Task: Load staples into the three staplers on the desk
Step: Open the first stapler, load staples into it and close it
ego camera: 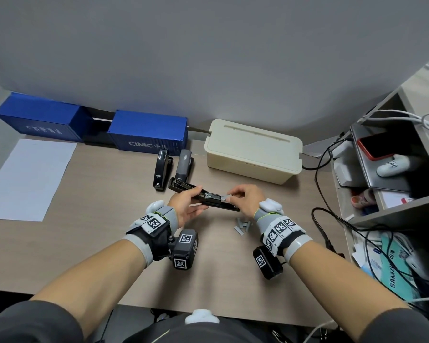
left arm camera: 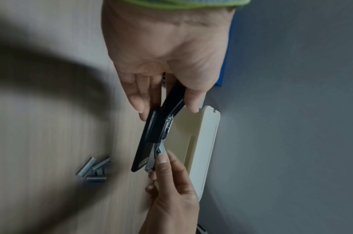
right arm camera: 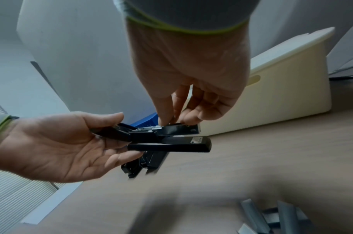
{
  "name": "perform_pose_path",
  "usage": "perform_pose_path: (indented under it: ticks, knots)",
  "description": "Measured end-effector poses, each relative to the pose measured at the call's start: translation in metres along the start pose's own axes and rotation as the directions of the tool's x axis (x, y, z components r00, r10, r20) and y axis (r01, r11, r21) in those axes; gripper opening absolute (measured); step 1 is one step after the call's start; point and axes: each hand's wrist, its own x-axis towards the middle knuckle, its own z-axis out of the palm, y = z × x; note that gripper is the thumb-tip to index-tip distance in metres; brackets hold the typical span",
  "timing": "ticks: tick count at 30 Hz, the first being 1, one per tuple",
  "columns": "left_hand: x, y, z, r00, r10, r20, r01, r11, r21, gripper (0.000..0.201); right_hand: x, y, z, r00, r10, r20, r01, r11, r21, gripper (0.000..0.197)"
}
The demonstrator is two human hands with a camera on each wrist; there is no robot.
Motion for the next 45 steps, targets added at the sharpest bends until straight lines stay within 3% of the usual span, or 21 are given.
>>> perform_pose_path:
  ticks: [6,10,13,16,19,21,26,33,40,45]
  knots:
    - [0.000,-0.002,0.003,1.000,-0.010,0.013,0.010,1.000,0.003,0.031,0.001,-0.004,0.004,0.995,-0.100,-0.023,0.096,0.988,-0.122,0.017]
    - [0.001,-0.005,0.000,0.999,-0.025,0.032,0.026,1.000,-0.001,0.028,0.003,-0.009,0.003,0.993,-0.111,0.042,0.115,0.985,-0.132,0.022]
    - [0.004,-0.008,-0.006,0.998,-0.043,0.042,0.044,0.999,-0.029,0.024,0.005,0.004,-0.006,0.998,-0.051,0.024,0.051,0.999,-0.008,0.018]
    - [0.007,-0.015,-0.012,0.996,-0.073,0.055,0.077,0.994,-0.074,0.015,-0.002,0.032,-0.015,0.991,0.117,-0.058,-0.110,0.988,0.105,0.006]
    - [0.009,-0.023,-0.018,0.994,-0.103,0.040,0.107,0.988,-0.112,0.014,-0.014,0.066,-0.016,0.955,0.296,-0.019,-0.296,0.955,0.001,0.023]
    - [0.009,-0.027,-0.020,0.993,-0.115,0.035,0.118,0.986,-0.118,0.014,-0.024,0.079,-0.011,0.928,0.370,0.041,-0.363,0.924,-0.117,0.019]
    - [0.009,-0.033,-0.023,0.991,-0.128,0.048,0.132,0.987,-0.093,0.017,-0.036,0.082,0.012,0.919,0.376,0.121,-0.346,0.915,-0.209,0.001]
    - [0.005,-0.040,-0.033,0.991,-0.133,0.036,0.134,0.990,-0.043,0.013,-0.040,0.073,0.035,0.907,0.414,0.073,-0.379,0.879,-0.288,0.019]
    - [0.006,-0.039,-0.048,0.990,-0.141,0.023,0.141,0.990,-0.021,0.014,-0.042,0.060,0.041,0.914,0.404,0.033,-0.375,0.874,-0.309,0.009]
    - [0.008,-0.035,-0.051,0.992,-0.127,0.013,0.128,0.992,-0.022,0.017,-0.041,0.059,0.026,0.887,0.456,0.077,-0.417,0.861,-0.292,0.027]
